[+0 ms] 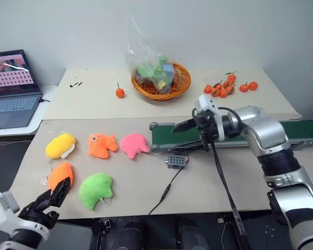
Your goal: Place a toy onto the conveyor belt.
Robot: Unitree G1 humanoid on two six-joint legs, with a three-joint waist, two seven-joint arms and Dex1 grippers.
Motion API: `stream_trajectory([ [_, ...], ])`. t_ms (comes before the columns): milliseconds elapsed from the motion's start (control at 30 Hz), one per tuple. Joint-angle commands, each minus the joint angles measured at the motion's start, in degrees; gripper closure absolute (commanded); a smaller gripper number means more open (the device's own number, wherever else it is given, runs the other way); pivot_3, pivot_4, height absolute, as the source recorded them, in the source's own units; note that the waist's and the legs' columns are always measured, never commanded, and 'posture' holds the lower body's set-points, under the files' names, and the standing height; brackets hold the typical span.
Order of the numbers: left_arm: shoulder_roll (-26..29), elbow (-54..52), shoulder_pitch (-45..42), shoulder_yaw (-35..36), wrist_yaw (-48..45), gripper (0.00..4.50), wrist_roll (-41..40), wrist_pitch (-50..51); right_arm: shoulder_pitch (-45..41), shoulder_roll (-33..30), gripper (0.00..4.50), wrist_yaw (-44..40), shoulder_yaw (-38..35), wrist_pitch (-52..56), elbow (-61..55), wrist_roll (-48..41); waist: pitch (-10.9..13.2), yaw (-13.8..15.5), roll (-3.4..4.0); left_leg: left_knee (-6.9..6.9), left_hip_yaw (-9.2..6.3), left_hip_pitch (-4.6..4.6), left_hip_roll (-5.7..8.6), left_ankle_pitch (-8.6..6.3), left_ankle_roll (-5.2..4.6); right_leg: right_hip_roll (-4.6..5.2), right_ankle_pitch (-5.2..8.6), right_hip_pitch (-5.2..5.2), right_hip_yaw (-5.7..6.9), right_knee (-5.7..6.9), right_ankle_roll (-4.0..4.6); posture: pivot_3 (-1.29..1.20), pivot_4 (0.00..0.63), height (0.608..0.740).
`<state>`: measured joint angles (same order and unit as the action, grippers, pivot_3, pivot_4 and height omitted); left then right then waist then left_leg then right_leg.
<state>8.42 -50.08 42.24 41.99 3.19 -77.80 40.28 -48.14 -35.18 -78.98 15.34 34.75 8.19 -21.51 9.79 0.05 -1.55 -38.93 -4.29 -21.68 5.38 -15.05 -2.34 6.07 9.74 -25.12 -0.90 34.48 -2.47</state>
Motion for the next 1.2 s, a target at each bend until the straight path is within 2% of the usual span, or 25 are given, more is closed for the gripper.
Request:
stream_trajectory([
  [33,-3.3,-1.7,3.1,-2.0,1.6,0.04,-2.2,-5.8,-2.7,0.8,0.00,-2.0,-0.1,-2.5,1.5,0.4,0.0,0.0,0.00,0.00,0.01,-0.02,-0.02,0.00,0.00,-0.01,0.00,0.01,0.01,-0.04,0.00,0.00,0.150,0.740],
  [300,-9.4,0.9,9.8,-7.3,-2.1,0.04,5.5,-12.8,-4.0,1.9,0.00,-3.7,0.4,-4.0,4.0,1.6,0.0,0.1,-0.01,-0.01,0.07,-0.18,-0.10,-0.02,-0.13,-0.16,0.01,0.03,0.06,-0.36,-0.06,0.00,0.150,0.740],
  [400,-12.2,1.9,8.7,-10.1,-1.5,0.04,7.4,-15.6,-4.3,2.0,0.00,-4.1,0.3,-4.2,4.5,1.9,0.0,0.2,-0.01,-0.01,0.07,-0.25,-0.11,-0.02,-0.13,-0.18,0.01,-0.02,0.09,-0.38,-0.06,0.00,0.150,0.740],
  [533,-13.1,3.1,6.0,-12.5,-0.2,0.04,8.4,-18.5,-4.3,1.8,0.00,-4.3,0.1,-3.9,4.2,2.4,0.0,0.4,-0.01,-0.02,0.07,-0.26,-0.13,-0.02,-0.12,-0.20,0.01,-0.01,0.11,-0.37,-0.06,0.00,0.150,0.740],
  [600,-12.7,4.5,4.0,-12.1,1.0,0.04,7.5,-20.2,-4.2,1.5,0.00,-4.2,0.0,-3.8,3.9,2.5,0.0,0.5,-0.01,-0.03,0.07,-0.26,-0.15,-0.02,-0.12,-0.22,0.01,-0.01,0.11,-0.37,-0.06,0.00,0.150,0.740],
  [800,-6.9,15.0,-5.8,-7.2,4.8,0.04,4.7,-22.9,-3.3,0.3,0.00,-3.1,-1.0,-2.6,1.9,2.4,0.0,0.6,0.00,-0.04,0.05,-0.22,-0.23,0.02,-0.11,-0.40,-0.07,-0.06,0.11,-0.35,0.06,0.00,0.150,0.740],
  [900,-5.5,17.7,-7.8,-6.9,5.4,0.04,5.1,-22.6,-3.0,-0.2,0.00,-2.6,-1.3,-2.0,1.2,2.0,0.0,0.5,0.00,-0.04,0.06,-0.22,-0.24,0.03,-0.12,-0.49,-0.10,-0.08,0.07,-0.36,0.10,0.00,0.150,0.740],
  [1033,-3.0,25.8,-14.9,-6.9,4.9,0.04,4.8,-21.7,-1.8,-2.1,0.00,-1.1,-2.6,-0.5,-1.0,1.8,0.0,0.9,0.03,-0.03,0.06,-0.18,-0.23,0.01,-0.12,-0.49,-0.12,-0.09,0.02,-0.37,0.12,0.00,0.150,0.740],
  [1200,-2.1,30.7,-17.9,-6.7,3.5,0.04,5.5,-20.9,-0.7,-3.8,0.00,-0.2,-3.6,0.9,-3.3,1.1,0.0,0.6,-0.02,-0.04,0.01,-0.19,-0.29,0.06,-0.03,-0.58,-0.19,-0.07,0.06,-0.38,0.23,0.00,0.150,0.740],
])
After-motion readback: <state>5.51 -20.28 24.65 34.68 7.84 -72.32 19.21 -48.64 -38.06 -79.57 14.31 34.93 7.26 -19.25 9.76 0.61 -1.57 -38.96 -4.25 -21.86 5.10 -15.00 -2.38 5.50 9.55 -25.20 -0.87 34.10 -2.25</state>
